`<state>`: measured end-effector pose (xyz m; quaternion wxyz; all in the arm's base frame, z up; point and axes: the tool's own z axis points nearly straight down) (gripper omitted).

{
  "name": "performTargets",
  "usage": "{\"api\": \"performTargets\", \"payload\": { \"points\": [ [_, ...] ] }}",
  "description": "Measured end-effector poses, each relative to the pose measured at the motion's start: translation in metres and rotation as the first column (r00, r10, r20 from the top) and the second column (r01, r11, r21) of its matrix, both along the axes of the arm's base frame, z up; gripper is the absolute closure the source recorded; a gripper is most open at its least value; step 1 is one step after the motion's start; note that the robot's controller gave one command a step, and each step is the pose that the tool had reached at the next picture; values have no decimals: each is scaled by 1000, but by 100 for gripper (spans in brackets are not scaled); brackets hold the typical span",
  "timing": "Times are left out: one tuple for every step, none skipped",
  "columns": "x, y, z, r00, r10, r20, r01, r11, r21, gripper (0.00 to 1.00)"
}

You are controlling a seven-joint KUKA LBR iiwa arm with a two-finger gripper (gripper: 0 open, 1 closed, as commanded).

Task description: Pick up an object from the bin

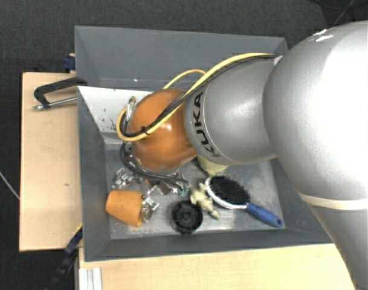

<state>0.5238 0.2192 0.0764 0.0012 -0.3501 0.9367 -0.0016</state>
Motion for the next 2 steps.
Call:
{"api": "performTargets", "payload": {
  "points": [
    [3, 3, 122, 1000, 11, 10, -11, 1000, 9, 100],
    [34, -2, 201, 937, 349, 11, -349, 937, 4, 100]
  ]
}}
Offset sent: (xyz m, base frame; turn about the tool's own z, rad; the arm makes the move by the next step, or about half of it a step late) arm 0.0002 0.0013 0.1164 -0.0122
